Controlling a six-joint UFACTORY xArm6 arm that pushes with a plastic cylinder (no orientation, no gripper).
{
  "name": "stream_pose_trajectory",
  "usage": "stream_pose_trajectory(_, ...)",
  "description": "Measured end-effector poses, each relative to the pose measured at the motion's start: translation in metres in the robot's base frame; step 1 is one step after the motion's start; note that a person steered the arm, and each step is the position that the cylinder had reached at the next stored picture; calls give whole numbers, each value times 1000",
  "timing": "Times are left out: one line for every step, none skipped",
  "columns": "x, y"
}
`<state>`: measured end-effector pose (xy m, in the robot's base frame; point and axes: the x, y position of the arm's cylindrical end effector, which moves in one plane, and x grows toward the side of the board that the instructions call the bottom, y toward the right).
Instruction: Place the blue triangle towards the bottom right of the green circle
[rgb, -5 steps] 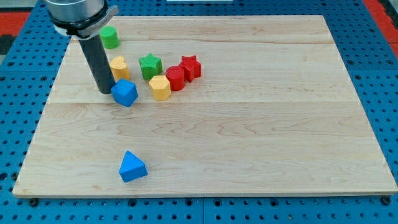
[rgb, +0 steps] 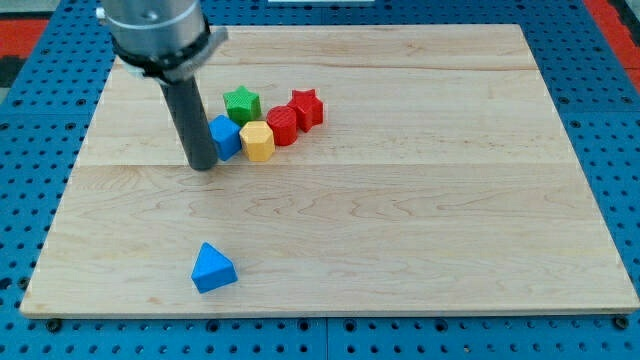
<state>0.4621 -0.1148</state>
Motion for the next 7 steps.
stream_pose_trajectory(53, 97)
stream_pose_trajectory(109, 89)
stream_pose_trajectory(140, 55)
stream_pose_trajectory(133, 5)
stream_pose_trajectory(87, -71)
stream_pose_trajectory(34, -91)
stream_pose_trajectory(42, -77)
